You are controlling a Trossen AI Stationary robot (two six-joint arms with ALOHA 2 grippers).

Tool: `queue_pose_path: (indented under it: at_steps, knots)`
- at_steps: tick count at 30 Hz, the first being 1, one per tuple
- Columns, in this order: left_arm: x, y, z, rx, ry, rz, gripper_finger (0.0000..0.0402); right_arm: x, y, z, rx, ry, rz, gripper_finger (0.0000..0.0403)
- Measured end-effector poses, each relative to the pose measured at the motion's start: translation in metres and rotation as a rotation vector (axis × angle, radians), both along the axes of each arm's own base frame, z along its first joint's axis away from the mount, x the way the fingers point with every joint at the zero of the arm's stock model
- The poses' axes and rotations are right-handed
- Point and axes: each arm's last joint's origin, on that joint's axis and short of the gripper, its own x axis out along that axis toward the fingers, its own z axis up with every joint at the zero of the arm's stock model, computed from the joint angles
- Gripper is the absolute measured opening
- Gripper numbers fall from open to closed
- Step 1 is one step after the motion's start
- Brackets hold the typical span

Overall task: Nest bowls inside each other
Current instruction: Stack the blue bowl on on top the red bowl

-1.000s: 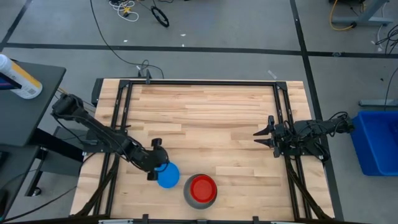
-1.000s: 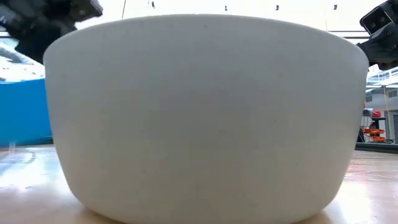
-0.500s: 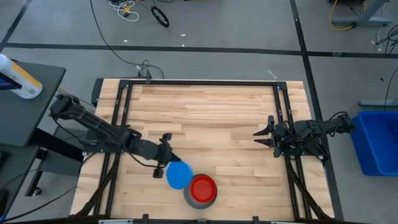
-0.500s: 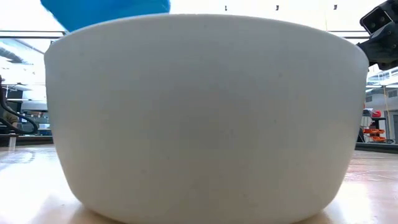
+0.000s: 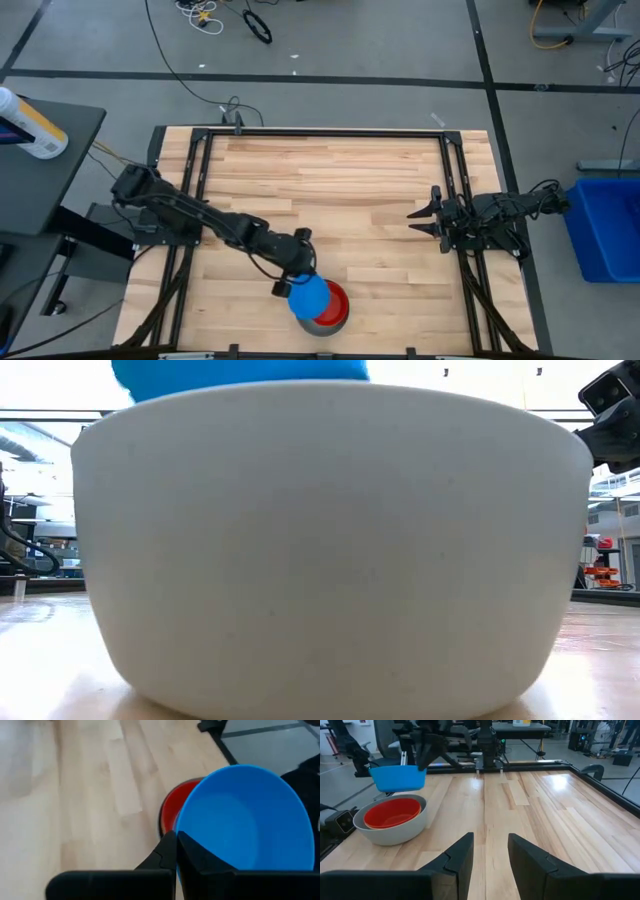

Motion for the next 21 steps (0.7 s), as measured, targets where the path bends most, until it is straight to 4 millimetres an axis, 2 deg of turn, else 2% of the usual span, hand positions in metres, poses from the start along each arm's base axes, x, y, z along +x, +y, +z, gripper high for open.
queue_pose_path:
  at_steps: [7,13,15,21]
  knots:
    - [0.020,-0.006,0.003,0.013,-0.014,-0.045,0.0001,0.000,0.000,0.000,-0.001,0.003,0.000,0.0130]
    - [0.028,0.003,0.003,-0.005,-0.057,-0.041,0.0001,0.000,0.000,0.000,-0.001,0.003,0.000,0.0129]
    - [0.036,0.003,0.000,-0.016,-0.095,-0.044,0.0001,0.000,0.000,0.000,-0.001,0.003,0.000,0.0130]
    - [0.040,0.004,-0.021,-0.043,0.001,-0.067,0.0001,0.000,0.000,0.000,-0.001,0.003,0.000,0.0129]
